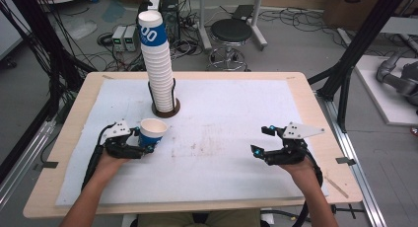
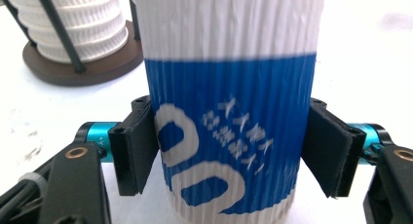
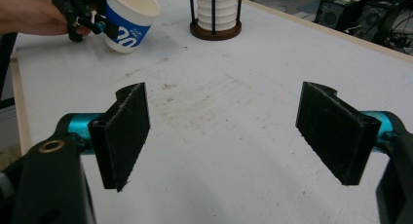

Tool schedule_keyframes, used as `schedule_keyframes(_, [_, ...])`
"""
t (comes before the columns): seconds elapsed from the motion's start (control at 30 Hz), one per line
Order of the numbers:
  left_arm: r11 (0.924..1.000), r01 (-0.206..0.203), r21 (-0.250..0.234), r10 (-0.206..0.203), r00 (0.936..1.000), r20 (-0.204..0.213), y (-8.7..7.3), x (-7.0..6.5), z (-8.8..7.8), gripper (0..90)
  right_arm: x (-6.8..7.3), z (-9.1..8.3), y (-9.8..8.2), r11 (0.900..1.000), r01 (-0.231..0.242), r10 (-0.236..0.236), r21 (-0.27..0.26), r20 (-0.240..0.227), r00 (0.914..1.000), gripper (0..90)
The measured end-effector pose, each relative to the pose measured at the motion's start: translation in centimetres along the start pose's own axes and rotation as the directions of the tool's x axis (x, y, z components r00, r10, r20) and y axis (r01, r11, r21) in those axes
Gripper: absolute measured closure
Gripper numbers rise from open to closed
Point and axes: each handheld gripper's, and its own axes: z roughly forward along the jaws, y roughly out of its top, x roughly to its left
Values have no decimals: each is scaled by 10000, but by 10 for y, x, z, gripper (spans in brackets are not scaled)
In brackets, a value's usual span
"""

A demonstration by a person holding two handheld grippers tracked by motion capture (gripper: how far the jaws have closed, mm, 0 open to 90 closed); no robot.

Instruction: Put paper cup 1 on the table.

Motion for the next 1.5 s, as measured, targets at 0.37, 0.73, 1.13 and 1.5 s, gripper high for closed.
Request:
schedule_keyframes(0.37, [9997,-74,223,77,9999,-128,-11,-2,-15,246,0,0,0,10000,28,-28,24,35,10000,205])
schedule_keyframes(0.73, [9991,413,18,-413,9991,-61,-15,-2,-23,158,0,0,-1,10000,-18,18,81,-14,10000,205])
schedule_keyframes(1.13, [9951,794,-587,-782,9967,232,-21,-4,-48,154,-2,-1,-2,10000,-47,46,49,84,10000,205])
schedule_keyframes(1.5, [9677,1131,-2253,-1137,9935,104,-12,-7,-79,156,-6,-9,-7,10000,-16,19,-55,472,9989,205])
